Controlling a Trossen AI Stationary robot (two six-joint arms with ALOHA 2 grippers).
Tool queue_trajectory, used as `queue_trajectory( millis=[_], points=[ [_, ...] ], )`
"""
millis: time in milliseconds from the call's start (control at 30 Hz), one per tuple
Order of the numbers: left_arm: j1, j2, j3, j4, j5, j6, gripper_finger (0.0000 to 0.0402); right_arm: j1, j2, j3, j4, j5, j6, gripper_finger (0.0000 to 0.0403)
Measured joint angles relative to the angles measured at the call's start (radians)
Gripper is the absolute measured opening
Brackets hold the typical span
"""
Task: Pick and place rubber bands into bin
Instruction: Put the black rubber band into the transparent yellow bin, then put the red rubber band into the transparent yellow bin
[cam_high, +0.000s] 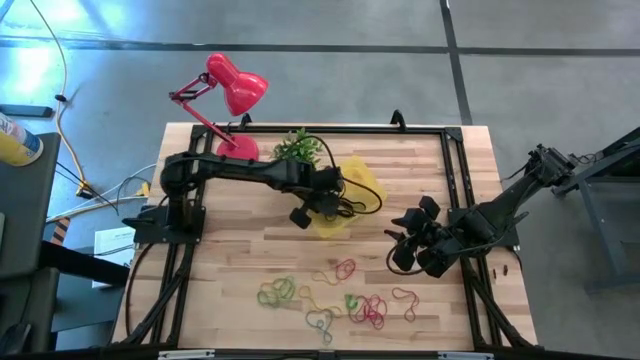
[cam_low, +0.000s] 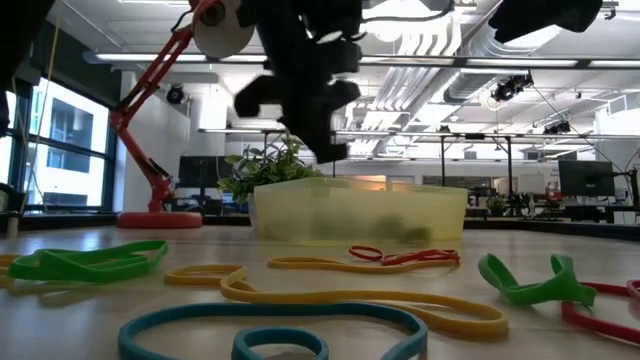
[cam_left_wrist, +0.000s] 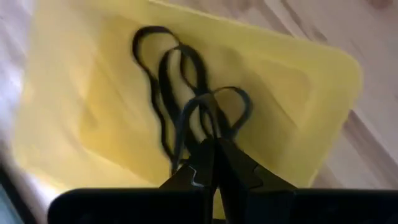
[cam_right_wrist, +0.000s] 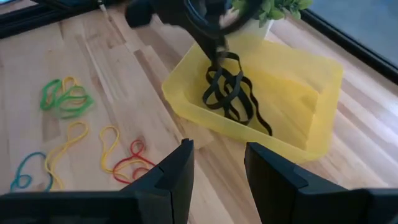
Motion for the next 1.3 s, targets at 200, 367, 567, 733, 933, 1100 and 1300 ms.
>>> queue_trajectory(
  millis=[200,367,567,733,933,1100,1300],
  points=[
    [0.001,0.021,-0.004,-0.025,0.008,0.008,0.0,0.0,0.0,0.0,0.013,0.001,0.013,0.0134],
    [0.001,0.031,-0.002,-0.014,0.011,0.009,0.0009,0.0,0.0,0.0,0.021,-0.01,0.015,0.0134],
    [0.001,0.03,-0.002,-0.009,0.007,0.007,0.0075,0.0,0.0,0.0,0.023,-0.025,0.015,0.0134],
    [0.001,0.03,-0.002,-0.011,0.011,0.006,0.0139,0.0,0.0,0.0,0.029,-0.026,0.015,0.0134],
    [-0.013,-0.04,-0.002,-0.065,0.072,-0.028,0.0178,0.022,0.053,0.0,0.01,-0.197,-0.002,0.0134],
    [-0.056,-0.138,-0.002,-0.123,0.074,-0.045,0.0179,0.101,0.13,0.0,-0.067,-0.344,0.11,0.0134],
    [-0.116,-0.249,-0.002,-0.148,0.042,-0.081,0.0166,0.241,0.212,0.0,-0.072,-0.374,0.271,0.0134]
  ],
)
